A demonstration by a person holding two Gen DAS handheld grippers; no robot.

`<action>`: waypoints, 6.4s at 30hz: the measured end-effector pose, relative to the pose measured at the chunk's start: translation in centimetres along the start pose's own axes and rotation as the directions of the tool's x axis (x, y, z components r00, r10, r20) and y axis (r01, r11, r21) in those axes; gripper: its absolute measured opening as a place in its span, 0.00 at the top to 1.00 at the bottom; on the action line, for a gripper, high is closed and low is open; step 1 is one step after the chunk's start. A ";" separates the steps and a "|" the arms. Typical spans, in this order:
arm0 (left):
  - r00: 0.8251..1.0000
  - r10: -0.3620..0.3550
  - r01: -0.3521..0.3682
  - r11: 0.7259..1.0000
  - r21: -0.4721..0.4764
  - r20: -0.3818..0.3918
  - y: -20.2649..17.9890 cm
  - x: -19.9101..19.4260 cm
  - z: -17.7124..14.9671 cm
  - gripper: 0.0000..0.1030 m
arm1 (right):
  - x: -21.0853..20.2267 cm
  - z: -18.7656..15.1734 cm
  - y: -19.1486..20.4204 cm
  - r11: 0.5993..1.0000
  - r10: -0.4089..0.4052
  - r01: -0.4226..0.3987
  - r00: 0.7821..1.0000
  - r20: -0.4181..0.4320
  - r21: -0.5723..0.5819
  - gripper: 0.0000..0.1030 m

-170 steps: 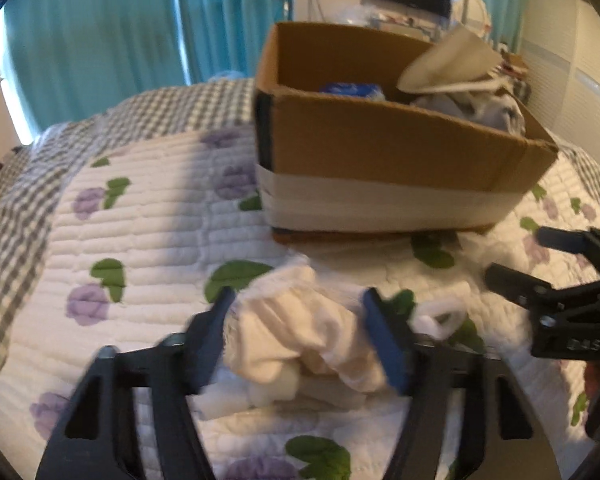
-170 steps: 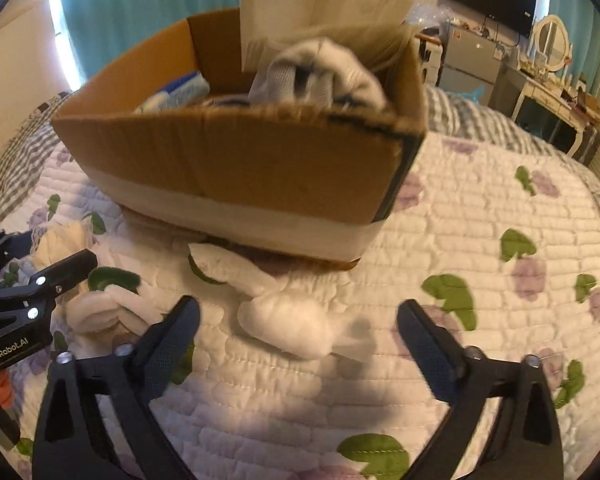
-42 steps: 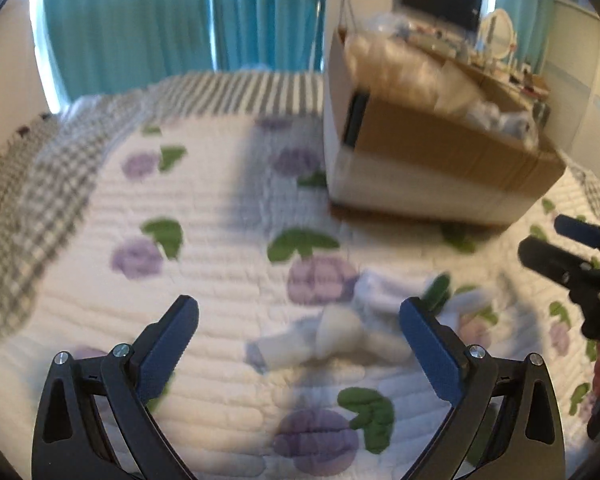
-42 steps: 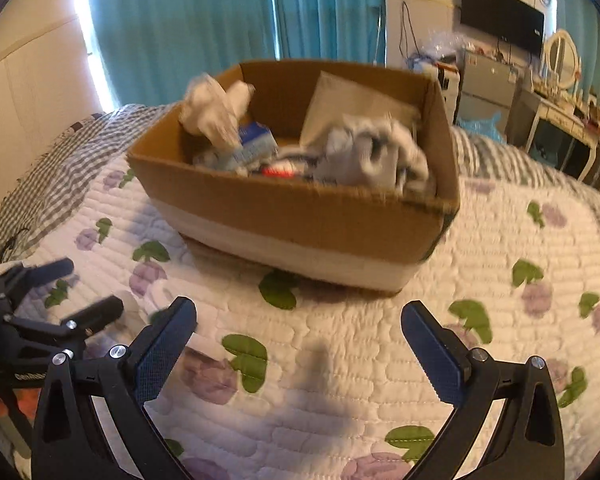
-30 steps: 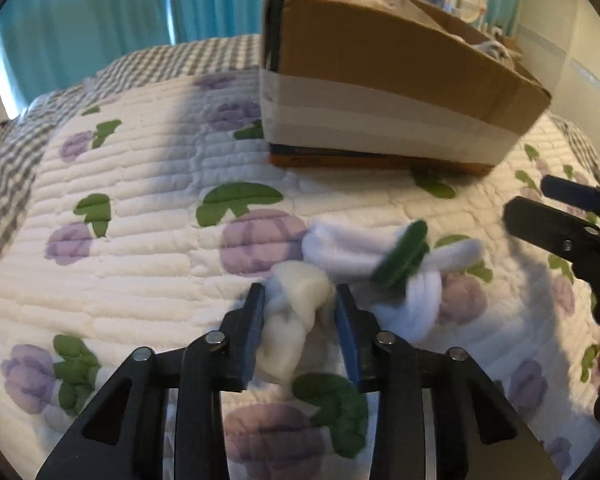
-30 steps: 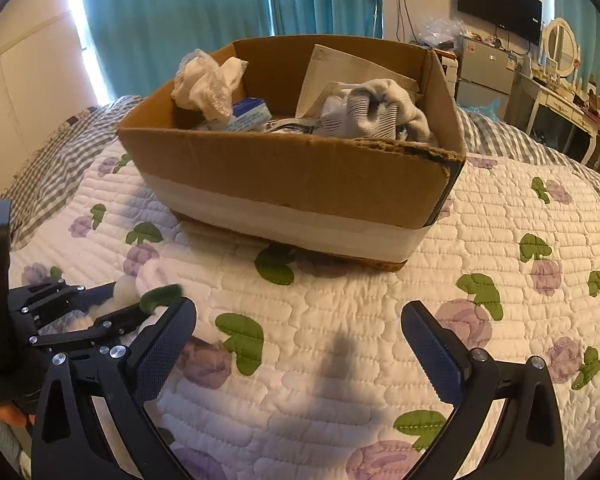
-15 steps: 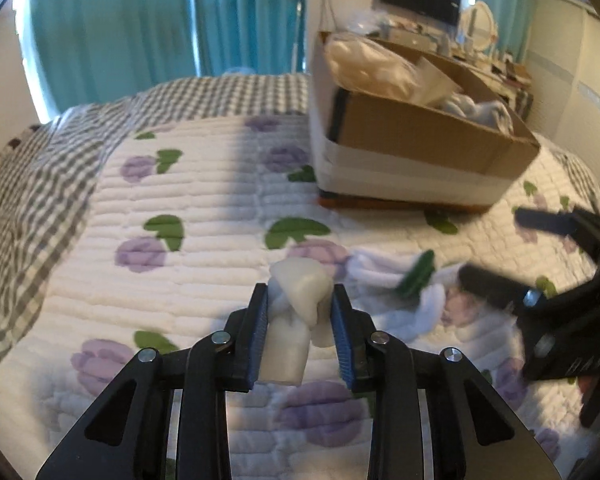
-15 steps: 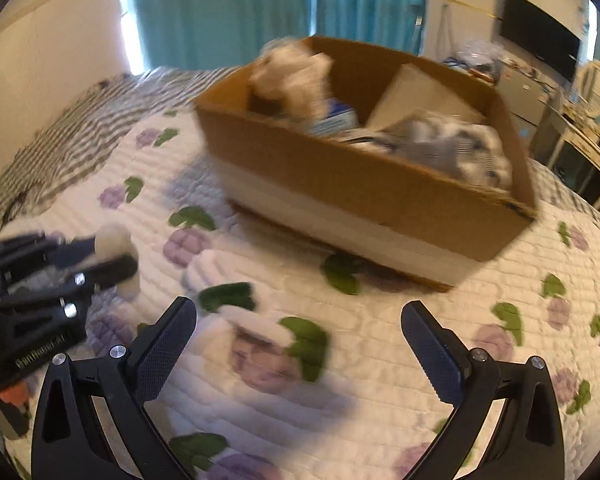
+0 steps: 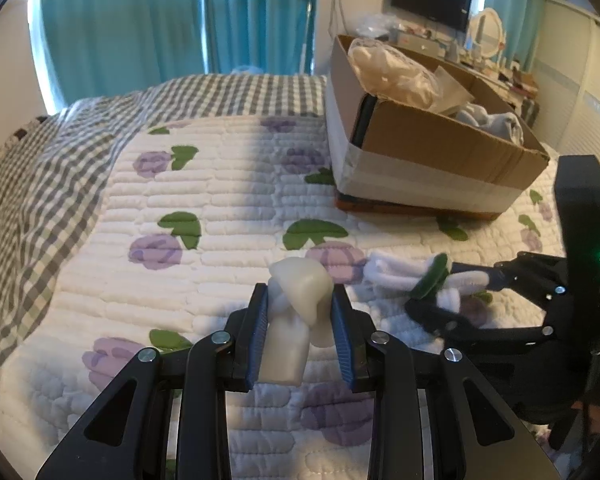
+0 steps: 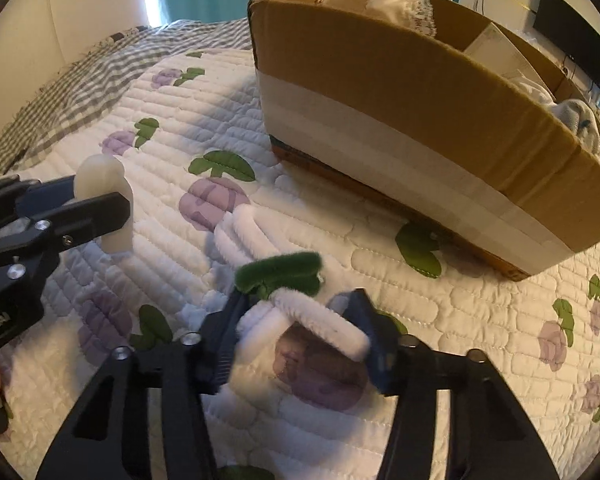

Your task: Organize soft objects

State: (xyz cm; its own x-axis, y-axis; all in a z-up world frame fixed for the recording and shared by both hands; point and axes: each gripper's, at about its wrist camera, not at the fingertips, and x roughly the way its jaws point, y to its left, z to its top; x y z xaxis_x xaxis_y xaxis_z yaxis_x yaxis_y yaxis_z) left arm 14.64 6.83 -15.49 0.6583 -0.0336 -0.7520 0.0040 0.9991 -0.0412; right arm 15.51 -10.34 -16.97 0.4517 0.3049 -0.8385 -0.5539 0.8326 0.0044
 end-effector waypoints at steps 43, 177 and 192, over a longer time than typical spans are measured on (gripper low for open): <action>0.952 -0.107 0.061 0.984 0.166 0.286 -9.5 -10.4 14.1 0.71 | -22.8 10.4 -10.1 0.985 -0.168 0.143 0.906 0.389 0.092 0.76; 0.879 0.031 -0.038 0.999 0.005 0.475 -5.4 -11.7 1.8 0.00 | -20.3 -3.7 -8.4 0.934 -0.309 0.165 0.818 0.485 0.317 0.00; 0.879 0.033 -0.040 0.999 0.005 0.476 -5.5 -11.7 1.8 0.00 | -20.2 -3.8 -8.3 0.934 -0.306 0.161 0.822 0.481 0.319 0.00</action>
State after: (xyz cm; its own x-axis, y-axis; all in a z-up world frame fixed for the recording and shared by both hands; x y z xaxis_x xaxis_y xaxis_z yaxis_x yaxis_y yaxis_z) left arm 8.29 1.80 -5.28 0.9369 0.0148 -0.3492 -0.0187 0.9998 -0.0080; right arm 8.32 -25.11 -2.16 0.8770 0.2177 -0.4283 -0.2210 0.9743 0.0427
